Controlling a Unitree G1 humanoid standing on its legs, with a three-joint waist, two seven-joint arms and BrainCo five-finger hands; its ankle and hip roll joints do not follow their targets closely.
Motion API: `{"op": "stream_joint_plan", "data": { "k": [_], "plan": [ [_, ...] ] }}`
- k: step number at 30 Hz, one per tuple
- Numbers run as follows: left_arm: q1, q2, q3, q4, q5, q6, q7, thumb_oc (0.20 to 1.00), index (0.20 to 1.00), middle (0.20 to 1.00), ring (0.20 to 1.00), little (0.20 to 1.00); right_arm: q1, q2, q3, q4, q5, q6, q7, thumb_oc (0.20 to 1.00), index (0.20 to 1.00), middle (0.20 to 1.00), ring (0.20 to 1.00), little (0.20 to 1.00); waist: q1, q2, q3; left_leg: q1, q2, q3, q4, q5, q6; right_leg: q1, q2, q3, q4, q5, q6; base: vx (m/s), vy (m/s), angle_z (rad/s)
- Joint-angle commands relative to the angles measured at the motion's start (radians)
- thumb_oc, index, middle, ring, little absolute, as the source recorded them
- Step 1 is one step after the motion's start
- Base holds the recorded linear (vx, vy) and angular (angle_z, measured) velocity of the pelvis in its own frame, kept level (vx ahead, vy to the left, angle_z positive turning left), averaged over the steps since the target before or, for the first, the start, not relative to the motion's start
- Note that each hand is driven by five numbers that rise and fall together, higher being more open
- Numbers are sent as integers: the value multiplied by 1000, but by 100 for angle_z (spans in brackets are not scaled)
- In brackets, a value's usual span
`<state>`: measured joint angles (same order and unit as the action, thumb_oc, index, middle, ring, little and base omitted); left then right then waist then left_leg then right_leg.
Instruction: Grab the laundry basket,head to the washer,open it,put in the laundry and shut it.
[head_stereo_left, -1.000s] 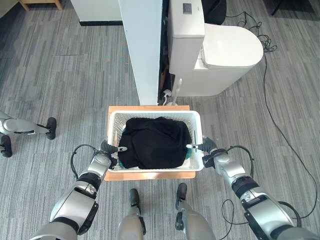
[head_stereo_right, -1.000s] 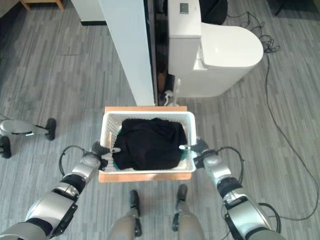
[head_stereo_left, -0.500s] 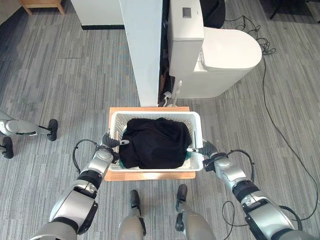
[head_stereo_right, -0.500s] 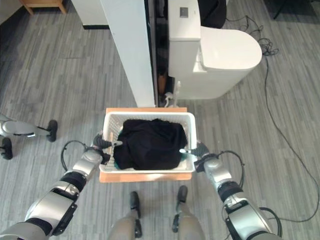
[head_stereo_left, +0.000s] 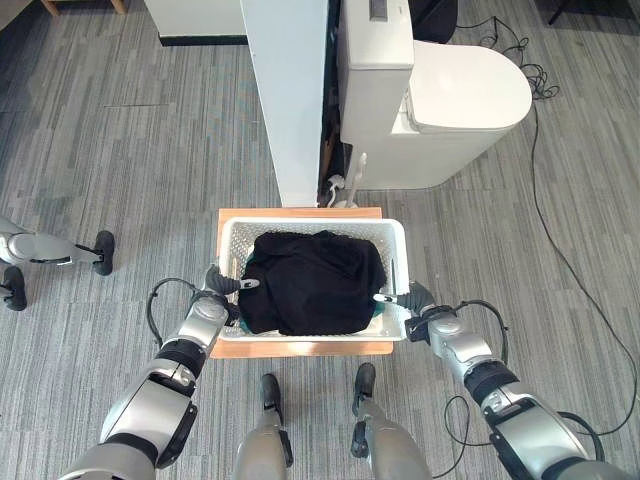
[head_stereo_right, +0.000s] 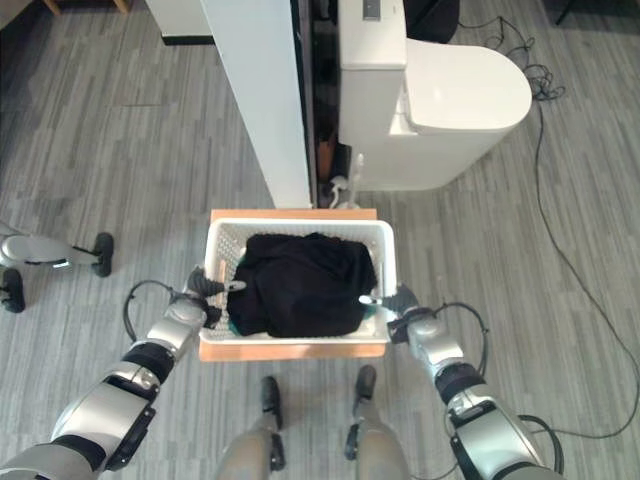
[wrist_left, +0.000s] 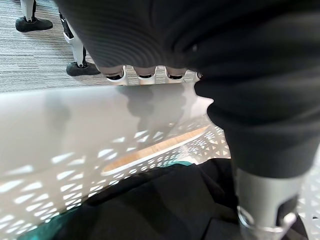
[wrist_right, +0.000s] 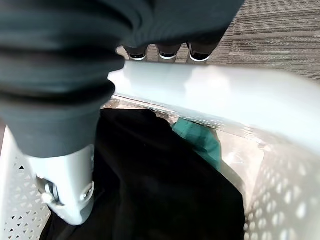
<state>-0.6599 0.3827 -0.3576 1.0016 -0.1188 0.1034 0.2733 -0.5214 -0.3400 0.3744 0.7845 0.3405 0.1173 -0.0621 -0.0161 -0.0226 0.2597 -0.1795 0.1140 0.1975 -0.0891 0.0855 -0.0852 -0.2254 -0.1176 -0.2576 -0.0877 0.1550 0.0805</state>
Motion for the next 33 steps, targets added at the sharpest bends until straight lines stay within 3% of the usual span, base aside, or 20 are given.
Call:
{"op": "stream_joint_plan", "data": {
  "k": [1,26,27,30,31,32,33],
  "plan": [
    [-107,-42,-44,37,-34,-59,15,1000,1000,1000,1000,1000,-38,9,-37,-52,14,-68,-7,1000,1000,1000,1000,1000,12,0,10,-18,-9,-55,2,12,18,52,-106,-32,0,-9,131,0,0,0],
    [-140,-95,-92,165,-21,-34,13,1000,1000,1000,1000,1000,-83,42,16,-9,45,-72,-6,1000,1000,1000,1000,1000,2,-10,23,-42,-9,-50,2,14,19,16,-104,-20,0,0,127,0,1,0],
    [-142,-97,-95,180,-13,-29,12,1000,1000,1000,1000,1000,-88,43,22,-1,46,-70,-2,956,956,956,956,956,1,-10,24,-43,-9,-50,2,14,19,15,-104,-19,0,1,126,0,0,0],
    [-147,-98,-100,204,-2,-20,6,1000,1000,1000,1000,1000,-98,43,33,15,43,-65,5,922,922,922,922,922,0,-11,24,-46,-9,-50,2,15,19,12,-106,-18,0,3,126,0,0,0],
    [-150,-99,-100,229,-2,-15,4,1000,1000,1000,1000,1000,-106,47,40,31,45,-61,10,859,859,859,859,859,-2,-11,24,-51,-11,-50,2,18,20,7,-107,-17,0,5,126,0,0,0],
    [-150,-100,-99,241,-4,-12,0,1000,1000,1000,1000,1000,-111,49,43,38,47,-59,12,733,733,733,733,733,-2,-10,26,-48,-10,-49,2,16,19,10,-106,-16,0,4,126,0,0,0],
    [-150,-100,-99,241,-4,-12,0,903,903,903,903,903,-111,49,43,39,47,-60,12,693,693,693,693,693,-2,-10,26,-48,-10,-49,2,16,19,10,-106,-16,0,4,126,0,0,0]
  ]
}}
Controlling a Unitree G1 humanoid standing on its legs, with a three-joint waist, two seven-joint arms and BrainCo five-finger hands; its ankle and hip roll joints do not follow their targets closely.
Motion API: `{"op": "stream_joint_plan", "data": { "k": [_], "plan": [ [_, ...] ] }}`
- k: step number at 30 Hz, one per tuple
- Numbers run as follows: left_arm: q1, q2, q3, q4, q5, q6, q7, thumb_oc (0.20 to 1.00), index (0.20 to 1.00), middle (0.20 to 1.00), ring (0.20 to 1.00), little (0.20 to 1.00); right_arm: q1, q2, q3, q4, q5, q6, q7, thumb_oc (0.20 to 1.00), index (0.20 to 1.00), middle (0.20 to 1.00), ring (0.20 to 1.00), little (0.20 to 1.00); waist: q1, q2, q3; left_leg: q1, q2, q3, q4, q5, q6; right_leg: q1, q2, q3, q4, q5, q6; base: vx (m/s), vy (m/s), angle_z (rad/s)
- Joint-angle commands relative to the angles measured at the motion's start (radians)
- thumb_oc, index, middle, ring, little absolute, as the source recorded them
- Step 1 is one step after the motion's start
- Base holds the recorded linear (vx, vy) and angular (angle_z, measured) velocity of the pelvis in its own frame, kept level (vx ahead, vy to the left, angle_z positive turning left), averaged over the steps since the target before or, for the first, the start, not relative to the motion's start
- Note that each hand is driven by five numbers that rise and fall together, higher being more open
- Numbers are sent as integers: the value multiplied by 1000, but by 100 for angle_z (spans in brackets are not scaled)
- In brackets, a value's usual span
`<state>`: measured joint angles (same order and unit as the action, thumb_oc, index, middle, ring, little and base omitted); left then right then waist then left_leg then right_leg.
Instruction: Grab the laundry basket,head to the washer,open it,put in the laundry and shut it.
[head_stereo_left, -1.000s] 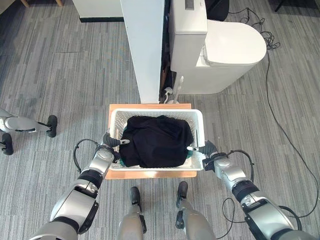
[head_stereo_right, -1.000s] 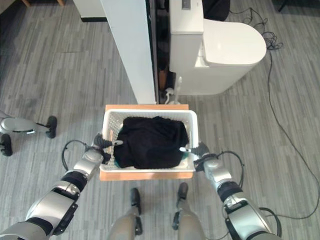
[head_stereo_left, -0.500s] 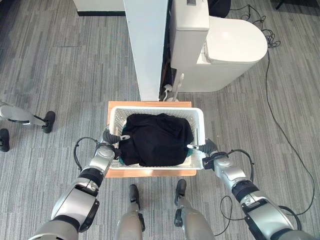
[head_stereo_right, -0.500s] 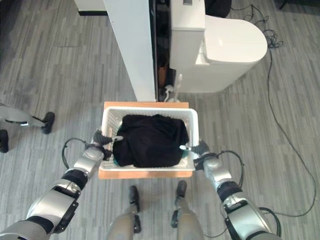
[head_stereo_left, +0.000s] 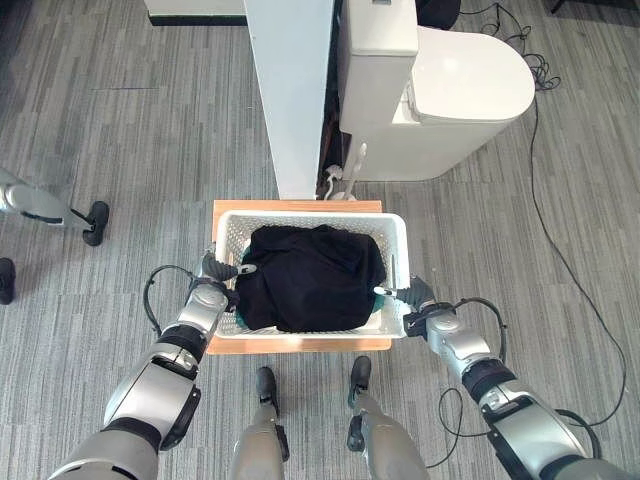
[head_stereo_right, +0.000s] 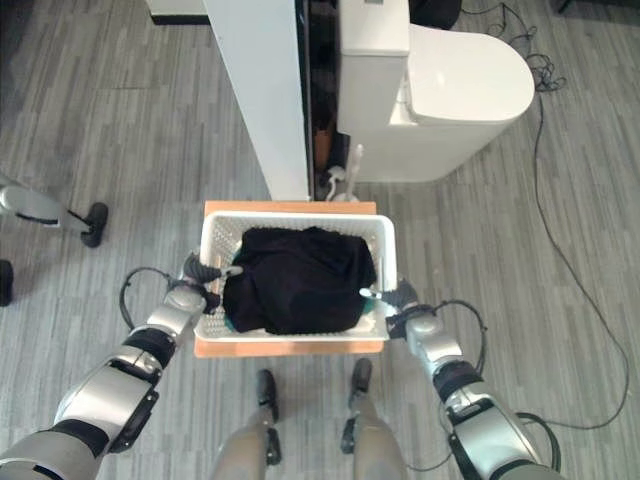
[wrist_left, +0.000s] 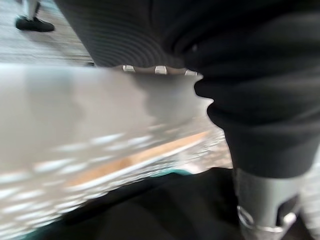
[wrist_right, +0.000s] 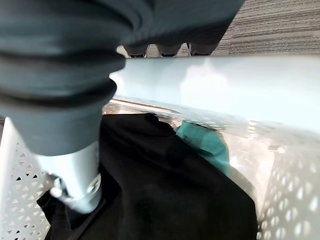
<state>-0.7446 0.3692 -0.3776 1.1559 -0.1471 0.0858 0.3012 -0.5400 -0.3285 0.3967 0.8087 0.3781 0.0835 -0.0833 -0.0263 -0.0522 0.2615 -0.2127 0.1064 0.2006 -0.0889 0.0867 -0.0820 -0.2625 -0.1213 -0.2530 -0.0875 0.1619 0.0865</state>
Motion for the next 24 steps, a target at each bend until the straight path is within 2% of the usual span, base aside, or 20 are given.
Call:
{"op": "stream_joint_plan", "data": {
  "k": [1,2,3,4,5,17,24],
  "plan": [
    [-67,-86,-76,104,22,7,-30,784,784,784,784,784,-100,43,26,27,10,-23,35,567,567,567,567,567,8,20,25,-15,-3,-53,2,15,16,47,-104,-20,0,-1,120,0,0,0],
    [-67,-86,-76,104,22,7,-30,617,617,617,617,617,-100,43,26,27,10,-23,35,523,523,523,523,523,8,20,25,-15,-3,-53,2,15,16,47,-104,-20,0,-1,120,0,0,0],
    [-67,-88,-75,118,22,12,-33,564,564,564,564,564,-104,47,30,34,13,-22,37,498,498,498,498,498,7,20,25,-15,-4,-53,2,15,16,46,-104,-20,0,0,119,0,0,0],
    [-62,-91,-73,131,22,14,-45,329,329,329,329,329,-108,50,35,41,18,-21,42,253,253,253,253,253,7,21,25,-16,-4,-51,2,15,16,43,-106,-18,0,1,120,0,0,0],
    [-58,-93,-70,138,18,14,-47,200,200,200,200,200,-107,52,37,44,24,-22,46,200,200,200,200,200,7,22,25,-16,-5,-52,2,15,16,43,-106,-18,0,1,120,0,0,0],
    [-40,-107,-53,37,-54,-29,-37,200,200,200,200,200,-63,66,29,8,105,-42,56,200,200,200,200,200,6,22,18,-15,-9,-57,2,15,17,50,-112,-20,0,2,121,0,0,0],
    [114,-118,-9,-287,-156,-76,-70,200,200,200,200,200,137,50,-73,-166,189,-61,66,200,200,200,200,200,14,35,-14,46,-9,-54,2,-5,18,111,-111,-23,0,-23,117,26,-20,0]
  ]
}}
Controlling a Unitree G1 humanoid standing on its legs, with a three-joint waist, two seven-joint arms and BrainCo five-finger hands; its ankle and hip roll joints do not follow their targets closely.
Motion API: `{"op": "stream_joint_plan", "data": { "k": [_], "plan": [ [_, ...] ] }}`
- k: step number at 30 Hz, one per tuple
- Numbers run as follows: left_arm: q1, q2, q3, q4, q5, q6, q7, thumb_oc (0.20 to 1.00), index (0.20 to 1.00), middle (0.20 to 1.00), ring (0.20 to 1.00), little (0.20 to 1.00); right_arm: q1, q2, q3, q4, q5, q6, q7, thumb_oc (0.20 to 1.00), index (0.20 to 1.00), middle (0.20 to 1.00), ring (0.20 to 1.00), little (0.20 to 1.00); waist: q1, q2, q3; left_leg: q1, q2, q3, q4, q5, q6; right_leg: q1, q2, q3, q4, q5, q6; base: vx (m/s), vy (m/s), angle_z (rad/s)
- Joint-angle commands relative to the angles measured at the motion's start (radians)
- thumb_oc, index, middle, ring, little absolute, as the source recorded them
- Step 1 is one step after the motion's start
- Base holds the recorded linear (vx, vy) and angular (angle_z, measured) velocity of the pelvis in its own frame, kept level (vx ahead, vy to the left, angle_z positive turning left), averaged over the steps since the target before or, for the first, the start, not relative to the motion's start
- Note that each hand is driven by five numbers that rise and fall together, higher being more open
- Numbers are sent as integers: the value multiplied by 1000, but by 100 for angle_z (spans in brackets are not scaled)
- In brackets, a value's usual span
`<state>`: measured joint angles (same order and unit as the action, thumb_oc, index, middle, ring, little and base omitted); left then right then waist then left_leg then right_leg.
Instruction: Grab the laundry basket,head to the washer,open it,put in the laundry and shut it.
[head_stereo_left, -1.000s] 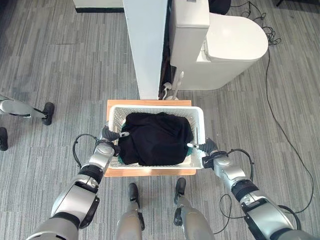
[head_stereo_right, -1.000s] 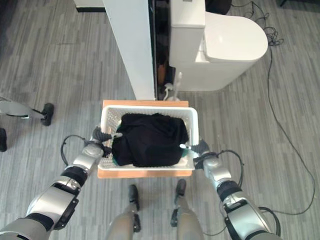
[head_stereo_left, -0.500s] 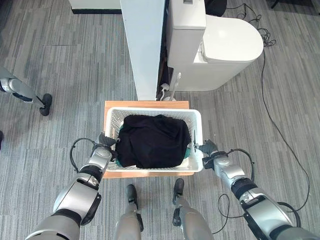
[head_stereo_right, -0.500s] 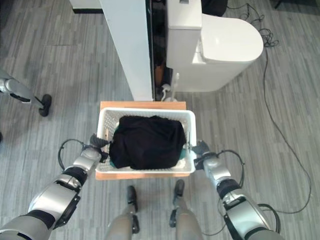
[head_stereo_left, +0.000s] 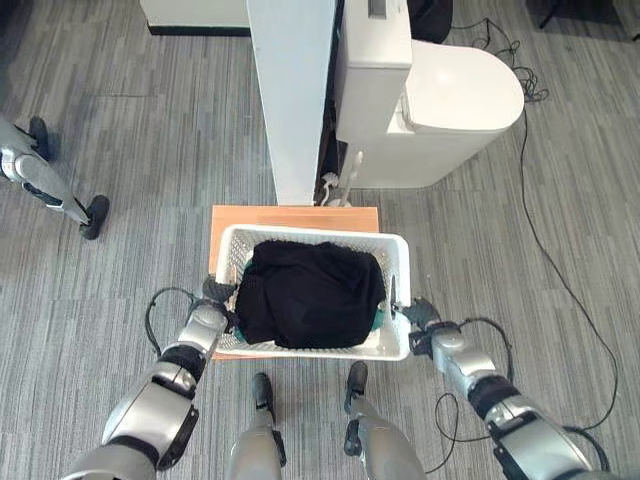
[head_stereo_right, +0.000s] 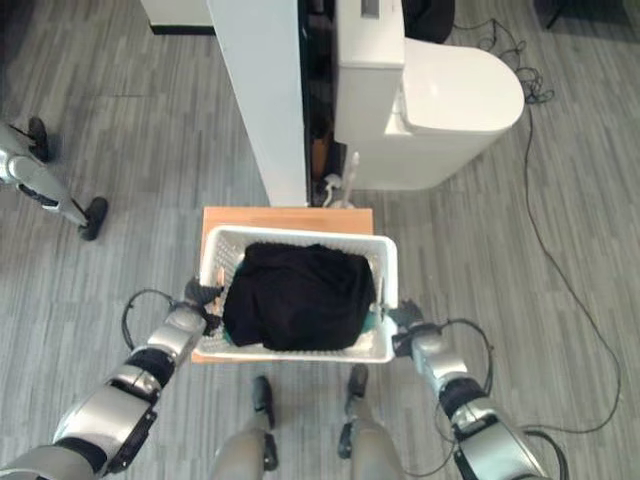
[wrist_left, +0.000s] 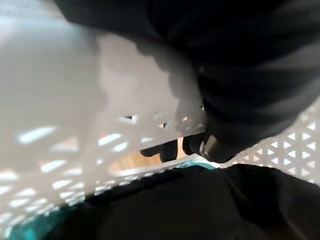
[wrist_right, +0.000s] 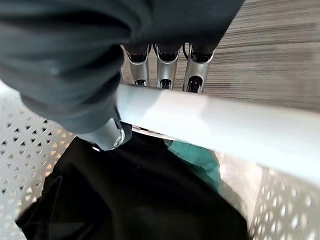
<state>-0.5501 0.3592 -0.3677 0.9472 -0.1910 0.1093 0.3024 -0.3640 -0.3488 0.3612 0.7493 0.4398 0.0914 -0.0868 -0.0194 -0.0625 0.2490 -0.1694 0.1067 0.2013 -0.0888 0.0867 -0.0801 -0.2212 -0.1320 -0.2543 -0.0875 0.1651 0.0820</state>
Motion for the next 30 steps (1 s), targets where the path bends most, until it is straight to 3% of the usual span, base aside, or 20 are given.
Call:
{"op": "stream_joint_plan", "data": {
  "k": [1,11,18,26,30],
  "plan": [
    [-62,-109,-15,-113,-127,-102,-75,200,200,200,200,200,-18,69,-48,-130,136,-71,74,200,200,200,200,200,7,45,-9,4,-10,-56,3,-4,17,73,-102,-23,0,-28,120,27,-36,2],
    [86,-73,-10,-458,-371,-117,-130,200,200,200,200,200,139,43,-173,-305,261,-101,84,200,200,200,200,200,9,60,-70,70,-3,-72,10,-10,12,162,-96,-56,34,-84,110,16,-37,10],
    [137,-39,-16,-566,-334,-95,-186,200,200,200,200,200,204,25,-233,-348,178,-104,85,200,200,200,200,200,18,69,-140,117,2,-85,5,-18,14,222,-86,-85,32,-109,102,15,-44,10],
    [137,-45,-38,-510,-273,-76,-229,200,200,200,200,200,197,-24,-202,-362,18,-70,116,200,200,200,200,200,17,70,-172,139,17,-85,11,-17,7,250,-57,-87,38,-138,85,10,-47,1],
    [154,-46,-39,-495,-261,-70,-241,200,200,200,200,200,208,-27,-204,-370,15,-67,120,200,200,200,200,200,15,73,-172,138,24,-88,15,-14,4,247,-45,-84,45,-150,78,-17,-53,5]
  ]
}}
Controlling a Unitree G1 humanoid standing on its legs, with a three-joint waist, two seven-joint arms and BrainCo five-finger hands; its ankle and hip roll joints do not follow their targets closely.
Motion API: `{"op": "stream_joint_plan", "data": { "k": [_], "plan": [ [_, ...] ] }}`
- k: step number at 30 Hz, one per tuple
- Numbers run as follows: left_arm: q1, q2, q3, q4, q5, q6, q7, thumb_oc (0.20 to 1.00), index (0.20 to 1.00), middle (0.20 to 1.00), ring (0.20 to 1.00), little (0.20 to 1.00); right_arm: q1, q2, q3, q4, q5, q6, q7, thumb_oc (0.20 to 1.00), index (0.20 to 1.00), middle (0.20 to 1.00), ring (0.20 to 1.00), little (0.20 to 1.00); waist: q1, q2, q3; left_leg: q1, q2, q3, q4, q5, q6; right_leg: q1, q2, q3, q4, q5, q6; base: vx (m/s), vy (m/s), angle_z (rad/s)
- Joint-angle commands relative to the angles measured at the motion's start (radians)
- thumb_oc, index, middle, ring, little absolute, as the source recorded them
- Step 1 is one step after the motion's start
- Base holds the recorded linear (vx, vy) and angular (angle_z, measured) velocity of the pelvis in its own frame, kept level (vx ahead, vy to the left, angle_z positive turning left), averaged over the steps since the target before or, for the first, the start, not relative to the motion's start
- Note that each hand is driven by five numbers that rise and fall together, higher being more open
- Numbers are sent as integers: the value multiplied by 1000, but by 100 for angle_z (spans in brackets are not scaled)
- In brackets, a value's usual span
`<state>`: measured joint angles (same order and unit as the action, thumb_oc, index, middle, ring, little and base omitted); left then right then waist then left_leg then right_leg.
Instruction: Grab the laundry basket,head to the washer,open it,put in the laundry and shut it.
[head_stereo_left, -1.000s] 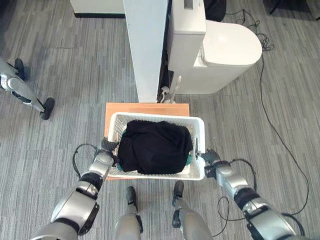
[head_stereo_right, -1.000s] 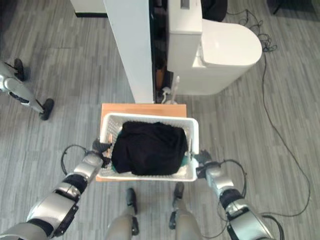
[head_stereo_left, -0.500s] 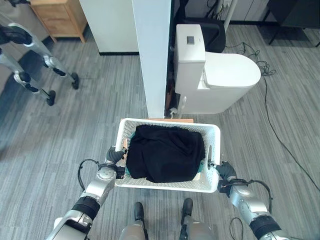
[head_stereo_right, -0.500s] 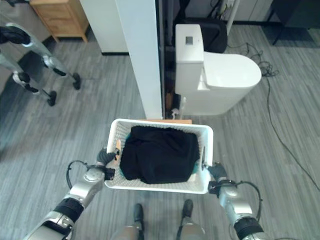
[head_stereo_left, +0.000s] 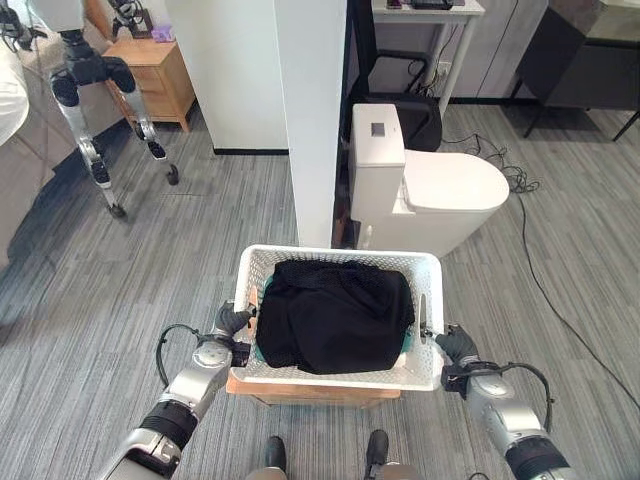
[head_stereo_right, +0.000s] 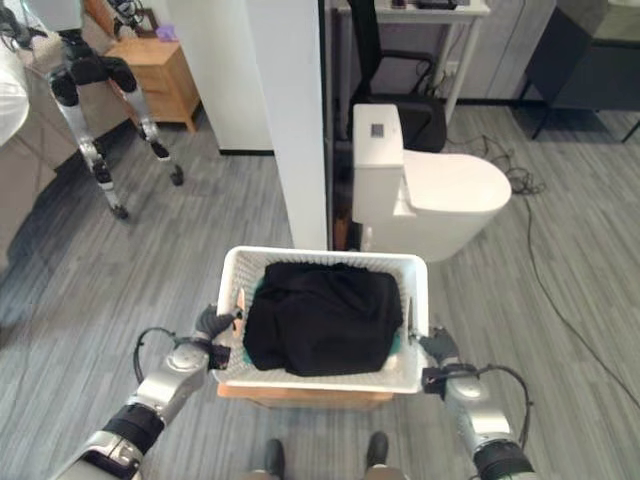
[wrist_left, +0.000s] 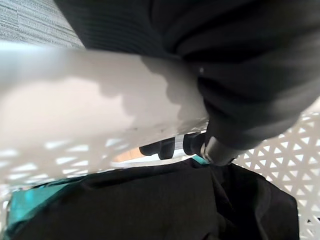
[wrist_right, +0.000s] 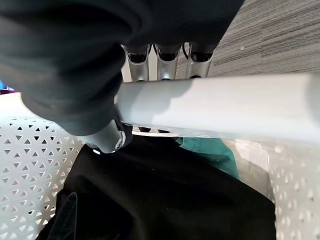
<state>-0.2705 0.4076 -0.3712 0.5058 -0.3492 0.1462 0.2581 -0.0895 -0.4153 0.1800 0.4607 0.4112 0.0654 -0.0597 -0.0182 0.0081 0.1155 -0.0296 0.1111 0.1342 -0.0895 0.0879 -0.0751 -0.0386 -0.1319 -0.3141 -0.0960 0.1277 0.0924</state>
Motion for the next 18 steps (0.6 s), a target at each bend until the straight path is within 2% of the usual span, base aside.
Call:
{"op": "stream_joint_plan", "data": {
  "k": [1,6,10,14,15,16,18],
  "plan": [
    [-106,-92,-36,-45,-99,-101,-208,200,200,200,200,200,-46,45,-28,-88,54,-39,100,200,200,200,200,200,12,4,-32,-1,29,-25,25,-12,-5,65,-32,-23,60,-122,57,-38,-97,5],
    [-90,-101,-45,-24,-83,-95,-223,200,200,200,200,200,-27,44,-31,-83,48,-38,99,200,200,200,200,200,10,8,-15,-14,49,-38,40,-1,-15,64,-6,-26,68,-143,40,-41,-77,6],
    [-64,-102,-36,-18,-82,-93,-229,200,200,200,200,200,-24,34,-19,-76,30,-27,108,200,200,200,200,200,12,2,-2,-16,51,-67,88,-20,-14,70,10,-4,62,-144,30,-29,-43,1],
    [-69,-92,-34,-3,-63,-100,-223,200,200,200,200,200,-45,20,-14,-53,35,-28,120,200,200,200,200,200,28,-18,28,-50,-19,-224,196,-94,-12,61,2,42,77,-135,24,-30,1,-21],
    [-69,-92,-33,-3,-63,-100,-223,200,200,200,200,200,-45,21,-14,-53,35,-28,120,200,200,200,200,200,27,-18,29,-53,-20,-225,202,-96,-12,62,2,42,78,-136,24,-35,59,-35],
    [-64,-87,-24,-2,-54,-106,-220,200,200,200,200,200,-59,22,-12,-26,50,-32,126,200,200,200,200,200,34,-25,37,-63,-65,-290,250,-139,-1,48,-6,77,95,-126,26,-36,91,-34],
    [-51,-90,-14,-4,-47,-110,-222,200,200,200,200,200,-67,26,-21,-1,61,-32,126,200,200,200,200,200,31,-26,45,-69,-96,-307,280,-166,11,32,-18,104,113,-116,34,-50,149,-41]
  ]
}}
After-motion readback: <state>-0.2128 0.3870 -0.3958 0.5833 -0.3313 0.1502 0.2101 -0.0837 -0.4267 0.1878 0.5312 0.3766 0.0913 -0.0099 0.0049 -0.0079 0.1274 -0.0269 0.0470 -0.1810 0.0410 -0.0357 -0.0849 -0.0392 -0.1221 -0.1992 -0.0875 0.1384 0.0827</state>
